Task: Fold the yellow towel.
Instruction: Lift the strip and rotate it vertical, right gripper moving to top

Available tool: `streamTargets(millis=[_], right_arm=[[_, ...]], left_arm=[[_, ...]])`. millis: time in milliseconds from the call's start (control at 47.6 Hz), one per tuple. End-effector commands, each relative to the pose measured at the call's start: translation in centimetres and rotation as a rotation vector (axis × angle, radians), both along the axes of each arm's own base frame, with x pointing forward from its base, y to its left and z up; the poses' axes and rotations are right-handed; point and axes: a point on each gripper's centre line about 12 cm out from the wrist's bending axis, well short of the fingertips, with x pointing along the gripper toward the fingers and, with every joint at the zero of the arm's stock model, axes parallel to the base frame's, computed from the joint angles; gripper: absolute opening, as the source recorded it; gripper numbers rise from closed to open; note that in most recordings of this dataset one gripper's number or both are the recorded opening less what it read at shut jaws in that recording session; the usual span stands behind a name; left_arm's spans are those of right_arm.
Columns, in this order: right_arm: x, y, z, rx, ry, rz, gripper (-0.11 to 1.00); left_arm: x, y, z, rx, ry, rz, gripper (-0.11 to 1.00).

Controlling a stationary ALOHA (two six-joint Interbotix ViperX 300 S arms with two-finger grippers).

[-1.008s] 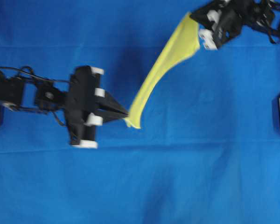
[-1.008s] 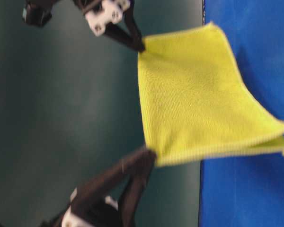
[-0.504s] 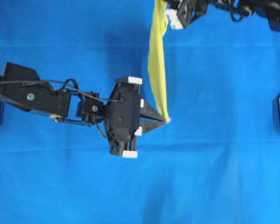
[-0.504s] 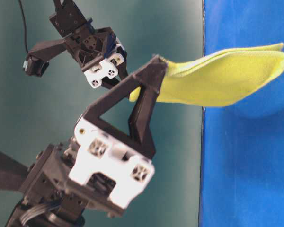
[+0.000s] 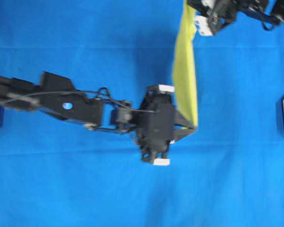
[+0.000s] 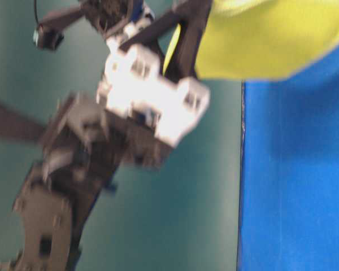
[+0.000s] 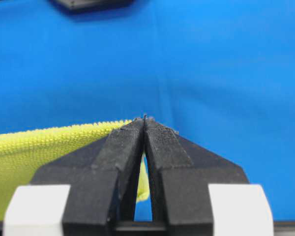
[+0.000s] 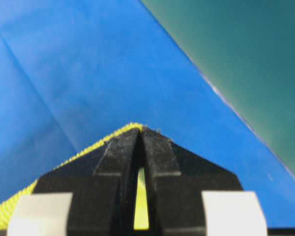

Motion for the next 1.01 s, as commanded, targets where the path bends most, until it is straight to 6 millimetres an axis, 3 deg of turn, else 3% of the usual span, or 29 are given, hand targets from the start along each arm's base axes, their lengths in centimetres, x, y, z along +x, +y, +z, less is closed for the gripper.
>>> streamTargets(millis=[0,147,273,399,567,693,987], right_arm=[[-1.7,-0.1,1.3,-0.024,-0.03,-0.032,0.02],[-3.1,0.5,0.8,-0.009,-0.004,-0.047,0.02],[-2.5,0.4,-0.7,0.018,0.029,-0.038,0.02],[-0.1,0.0,-2.0,0.025,0.03,0.002,0.02],[5.2,-0.2,-4.2,0.039,0.039,0.081,0.02],[7.9,-0.1,-5.2,0.036,0.073,0.126,0.02],[9.2,-0.2,-5.0,0.018,0.079,0.15,0.02]], left_arm=[[1.5,-1.4,2.2,-0.006,-0.074,-0.024,0.02],[3.0,-1.6,1.4,-0.006,-0.072,-0.024,0.02],[2.2,-1.5,0.0,-0.018,-0.033,-0.018,0.02],[0.2,-1.2,-1.3,-0.03,0.001,-0.01,0.02],[-3.2,-0.6,-3.4,-0.081,0.056,0.016,0.02],[-5.2,-0.5,-4.9,-0.101,0.096,0.027,0.02],[-6.8,-0.4,-6.4,-0.096,0.139,0.028,0.02]])
